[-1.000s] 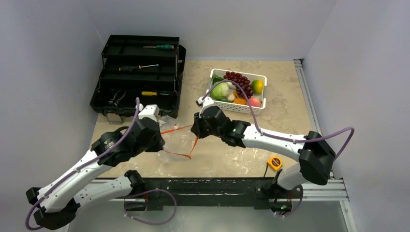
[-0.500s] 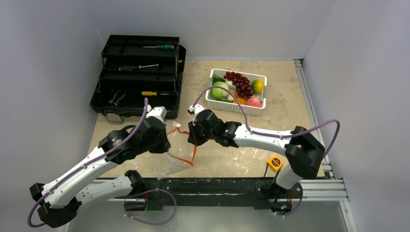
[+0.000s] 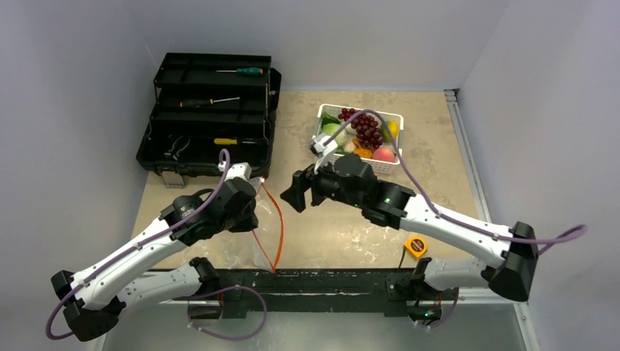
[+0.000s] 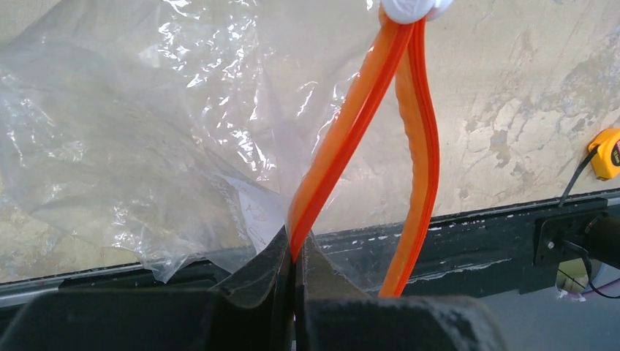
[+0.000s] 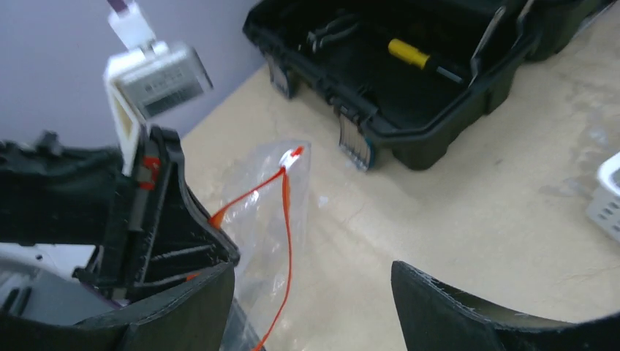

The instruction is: Place the food in the zip-top bag and seal the zipper

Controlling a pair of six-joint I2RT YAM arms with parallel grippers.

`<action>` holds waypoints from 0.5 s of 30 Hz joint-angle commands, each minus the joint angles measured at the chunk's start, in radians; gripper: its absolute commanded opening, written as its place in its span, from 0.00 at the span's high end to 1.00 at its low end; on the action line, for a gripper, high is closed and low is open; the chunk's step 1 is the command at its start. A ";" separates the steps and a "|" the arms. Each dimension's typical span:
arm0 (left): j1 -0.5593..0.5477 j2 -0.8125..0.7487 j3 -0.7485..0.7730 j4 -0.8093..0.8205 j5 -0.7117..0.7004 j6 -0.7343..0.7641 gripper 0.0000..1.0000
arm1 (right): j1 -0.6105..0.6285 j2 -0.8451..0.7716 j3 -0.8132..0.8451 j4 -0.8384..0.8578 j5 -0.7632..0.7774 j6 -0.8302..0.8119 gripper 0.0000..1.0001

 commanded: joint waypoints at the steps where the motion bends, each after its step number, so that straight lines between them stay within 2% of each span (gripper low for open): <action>1: 0.002 0.002 0.000 0.020 -0.018 -0.032 1.00 | -0.043 -0.088 -0.045 0.063 0.158 -0.003 0.21; 5: 0.002 -0.001 0.008 0.014 -0.014 -0.036 1.00 | -0.145 -0.081 -0.038 -0.001 0.329 0.052 0.19; 10: 0.003 -0.007 0.005 0.026 0.000 -0.047 1.00 | -0.254 0.047 0.068 -0.127 0.587 0.035 0.12; 13: 0.003 -0.005 0.003 0.039 0.013 -0.051 1.00 | -0.318 0.136 0.133 -0.118 0.590 -0.024 0.12; 15: 0.003 0.000 0.005 0.048 0.019 -0.050 1.00 | -0.349 0.195 0.171 -0.096 0.539 -0.061 0.12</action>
